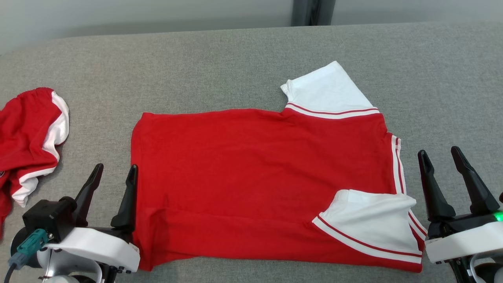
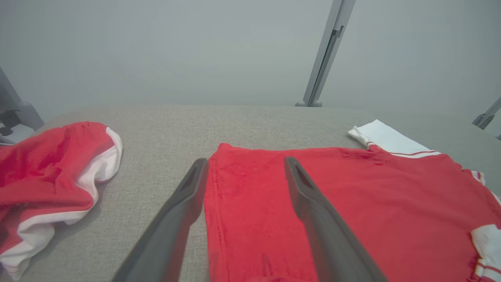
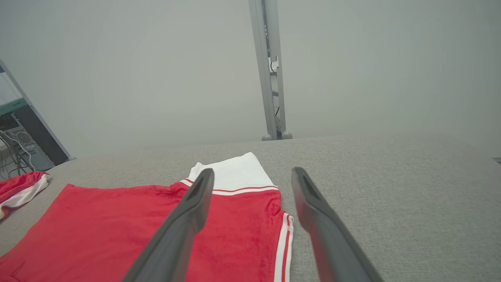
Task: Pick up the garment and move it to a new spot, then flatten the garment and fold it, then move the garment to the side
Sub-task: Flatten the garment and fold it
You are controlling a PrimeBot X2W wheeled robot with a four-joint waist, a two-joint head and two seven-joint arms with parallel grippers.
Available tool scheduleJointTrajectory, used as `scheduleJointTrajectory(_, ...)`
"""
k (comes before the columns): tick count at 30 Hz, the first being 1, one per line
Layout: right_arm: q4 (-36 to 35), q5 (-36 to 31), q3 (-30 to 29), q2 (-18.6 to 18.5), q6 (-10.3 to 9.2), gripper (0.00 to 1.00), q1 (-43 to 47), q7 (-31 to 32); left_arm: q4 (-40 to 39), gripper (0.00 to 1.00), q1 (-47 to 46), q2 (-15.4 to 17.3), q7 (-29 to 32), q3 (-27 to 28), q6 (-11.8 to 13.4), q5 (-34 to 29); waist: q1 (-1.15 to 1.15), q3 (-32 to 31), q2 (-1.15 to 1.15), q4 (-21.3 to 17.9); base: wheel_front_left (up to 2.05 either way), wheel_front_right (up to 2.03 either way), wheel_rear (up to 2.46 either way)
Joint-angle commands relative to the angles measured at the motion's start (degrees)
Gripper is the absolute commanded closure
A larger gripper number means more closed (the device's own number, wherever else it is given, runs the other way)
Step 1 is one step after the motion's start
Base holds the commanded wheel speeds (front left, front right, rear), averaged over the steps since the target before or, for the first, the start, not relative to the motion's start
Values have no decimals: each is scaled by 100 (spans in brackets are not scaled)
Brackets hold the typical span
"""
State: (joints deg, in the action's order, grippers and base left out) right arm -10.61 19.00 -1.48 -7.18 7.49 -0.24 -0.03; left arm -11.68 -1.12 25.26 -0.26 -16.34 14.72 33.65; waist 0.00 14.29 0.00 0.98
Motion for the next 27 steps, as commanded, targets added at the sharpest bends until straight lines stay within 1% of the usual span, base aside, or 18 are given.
scheduleJointTrajectory(1,7,-19,-16,0,0,0,-60,-8,42,0,-140,6,-41,22,32,-42,0,33,0,-26,0,0,0)
scheduleJointTrajectory(4,15,21,-2,27,0,0,-99,-23,187,0,-382,-46,-115,77,-11,-1,0,135,0,-73,0,0,0)
scheduleJointTrajectory(8,31,70,76,51,0,0,-218,-42,595,0,-991,-70,-111,177,-182,125,0,364,0,-170,0,0,0)
scheduleJointTrajectory(11,59,111,180,56,0,0,-348,-67,1189,0,-1567,-1,97,205,-471,339,0,550,0,-284,0,0,0)
scheduleJointTrajectory(14,144,154,311,28,0,0,-480,-109,1869,0,-2105,47,438,124,-790,526,0,712,0,-413,0,0,0)
scheduleJointTrajectory(17,235,207,444,6,0,0,-583,-124,2527,0,-2541,149,712,59,-1109,675,0,842,0,-524,0,0,0)
scheduleJointTrajectory(20,315,256,516,14,0,0,-662,-197,3154,0,-2886,167,901,2,-1421,815,0,930,0,-604,0,0,0)
scheduleJointTrajectory(23,409,294,541,9,0,0,-711,-270,3688,0,-3142,155,1085,-49,-1629,927,0,964,0,-647,0,0,0)
scheduleJointTrajectory(25,432,309,550,0,0,0,-727,-281,3820,0,-3213,153,1097,-41,-1667,952,0,971,0,-655,0,0,0)
scheduleJointTrajectory(26,460,321,547,-12,0,0,-744,-290,3945,11,-3272,129,1128,-38,-1690,999,0,976,0,-661,0,0,0)
scheduleJointTrajectory(27,475,338,535,-24,0,0,-756,-307,4060,38,-3296,101,1193,-66,-1761,1046,0,977,0,-662,0,0,0)
